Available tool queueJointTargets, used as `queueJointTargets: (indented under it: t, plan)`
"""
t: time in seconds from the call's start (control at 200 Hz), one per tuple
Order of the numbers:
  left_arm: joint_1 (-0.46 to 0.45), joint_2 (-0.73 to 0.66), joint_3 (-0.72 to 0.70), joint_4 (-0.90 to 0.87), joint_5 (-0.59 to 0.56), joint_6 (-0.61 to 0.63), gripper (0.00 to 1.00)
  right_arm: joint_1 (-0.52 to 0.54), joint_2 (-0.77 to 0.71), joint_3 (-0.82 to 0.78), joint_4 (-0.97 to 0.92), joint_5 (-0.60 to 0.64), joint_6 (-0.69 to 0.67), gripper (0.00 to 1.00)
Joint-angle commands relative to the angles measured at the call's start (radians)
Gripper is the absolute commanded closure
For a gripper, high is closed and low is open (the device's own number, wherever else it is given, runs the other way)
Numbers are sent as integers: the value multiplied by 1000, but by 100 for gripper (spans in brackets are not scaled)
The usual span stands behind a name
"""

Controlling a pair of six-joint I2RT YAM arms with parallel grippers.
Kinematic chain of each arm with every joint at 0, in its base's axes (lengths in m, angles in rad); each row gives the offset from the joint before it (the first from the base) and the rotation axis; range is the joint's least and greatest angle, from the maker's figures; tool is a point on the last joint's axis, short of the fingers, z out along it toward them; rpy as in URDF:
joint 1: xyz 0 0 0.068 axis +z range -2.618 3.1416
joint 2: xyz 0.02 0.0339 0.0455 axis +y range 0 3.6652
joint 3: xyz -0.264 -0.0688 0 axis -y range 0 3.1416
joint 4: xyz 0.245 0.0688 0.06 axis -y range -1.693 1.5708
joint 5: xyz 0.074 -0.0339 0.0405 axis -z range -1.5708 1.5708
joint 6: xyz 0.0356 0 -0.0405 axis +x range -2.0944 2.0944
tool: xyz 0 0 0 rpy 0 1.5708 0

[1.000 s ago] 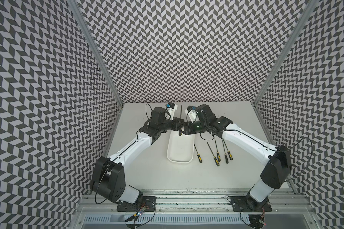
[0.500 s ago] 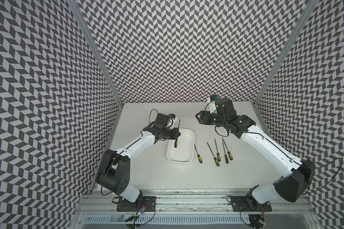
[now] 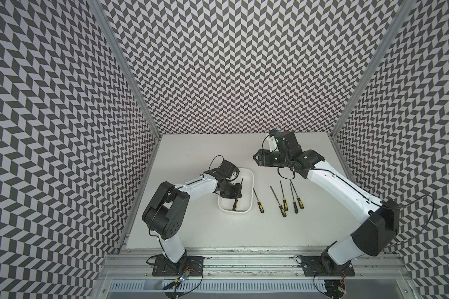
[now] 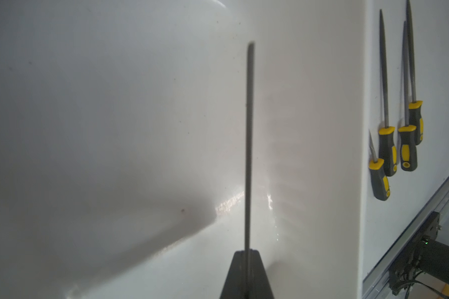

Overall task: Put the file tool into the storage box
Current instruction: Place the file tool in the storage box.

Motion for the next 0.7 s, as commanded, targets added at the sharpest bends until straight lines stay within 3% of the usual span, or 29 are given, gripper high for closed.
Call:
queueJointTargets:
  t: [0.0,0.21,0.29,0.416,0.506,0.691]
  plan:
    - [1,44,69,5,-4,-19,100,-5,-23,-8,24,-8,-18,35]
    - [-9,117,145,-1,9,-62,100,-6,-60,-37,24,19,-24,35]
    - [-13,128,148,-2,20,-70,89,-6,-65,-47,24,21,-24,35]
    - [-20,138,147,-8,23,-70,81,-7,-64,-55,24,14,-21,35]
    - [-22,136,145,-8,23,-67,63,-7,-63,-57,26,9,-17,35]
    - [-21,134,155,-23,14,-53,61,-7,-59,-57,27,-26,0,37]
